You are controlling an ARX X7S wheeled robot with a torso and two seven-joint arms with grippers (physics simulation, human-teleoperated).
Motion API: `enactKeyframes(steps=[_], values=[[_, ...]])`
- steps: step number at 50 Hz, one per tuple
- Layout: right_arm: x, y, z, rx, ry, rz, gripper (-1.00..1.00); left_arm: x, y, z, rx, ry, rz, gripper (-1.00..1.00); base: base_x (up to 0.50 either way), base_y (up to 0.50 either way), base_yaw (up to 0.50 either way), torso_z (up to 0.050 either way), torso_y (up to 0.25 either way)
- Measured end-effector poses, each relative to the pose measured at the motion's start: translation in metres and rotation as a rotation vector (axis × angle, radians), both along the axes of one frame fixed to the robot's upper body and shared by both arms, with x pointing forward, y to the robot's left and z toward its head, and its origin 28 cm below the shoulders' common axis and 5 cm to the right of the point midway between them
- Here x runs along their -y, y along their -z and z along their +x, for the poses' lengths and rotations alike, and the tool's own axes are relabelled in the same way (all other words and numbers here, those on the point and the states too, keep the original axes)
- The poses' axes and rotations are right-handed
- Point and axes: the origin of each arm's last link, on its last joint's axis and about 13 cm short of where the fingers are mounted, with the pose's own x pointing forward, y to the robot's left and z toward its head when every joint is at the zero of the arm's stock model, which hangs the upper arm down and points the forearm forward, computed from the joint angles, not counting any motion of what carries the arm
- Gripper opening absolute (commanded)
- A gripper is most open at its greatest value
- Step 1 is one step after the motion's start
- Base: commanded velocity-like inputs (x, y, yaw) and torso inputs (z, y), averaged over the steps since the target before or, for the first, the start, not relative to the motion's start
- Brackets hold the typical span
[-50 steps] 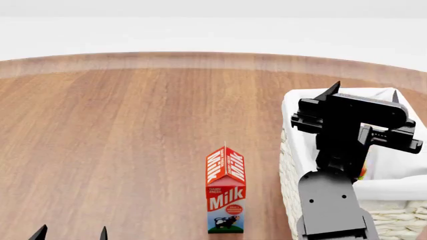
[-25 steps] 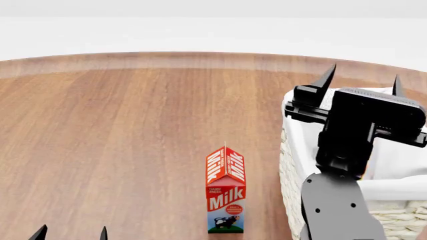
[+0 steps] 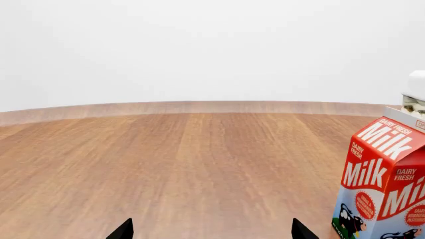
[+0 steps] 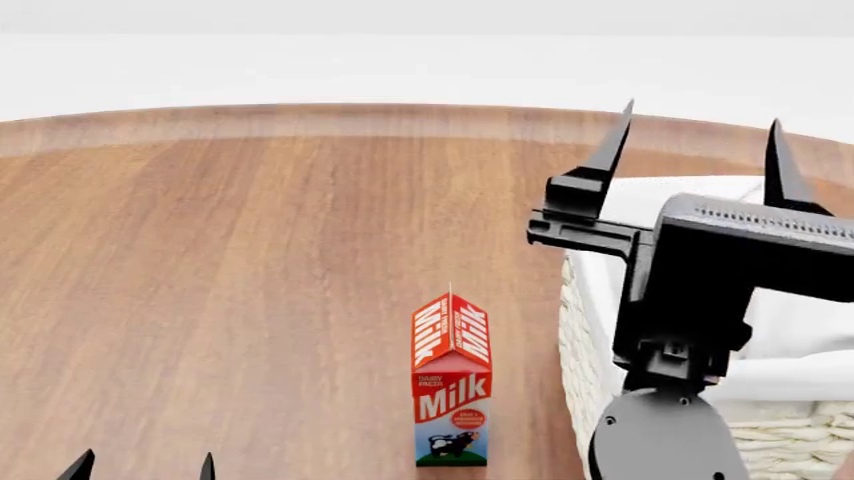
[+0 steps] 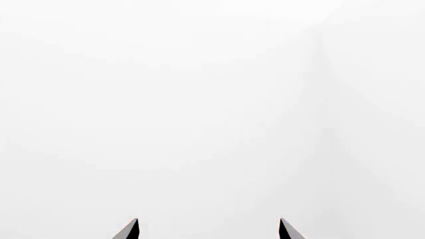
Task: Pick up the orange juice, and put it in the basket.
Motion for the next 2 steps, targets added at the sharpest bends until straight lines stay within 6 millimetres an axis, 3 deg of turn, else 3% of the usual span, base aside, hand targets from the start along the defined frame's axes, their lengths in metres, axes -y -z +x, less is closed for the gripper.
enactKeyframes(steps=[2], values=[[-0.0012, -0.0010, -0.0029, 0.007, -0.009, 0.000, 1.00, 0.0000, 0.0000, 0.0000, 0.000, 0.000, 0.000, 1.00, 0.00, 0.00, 0.00, 0.000, 0.000]])
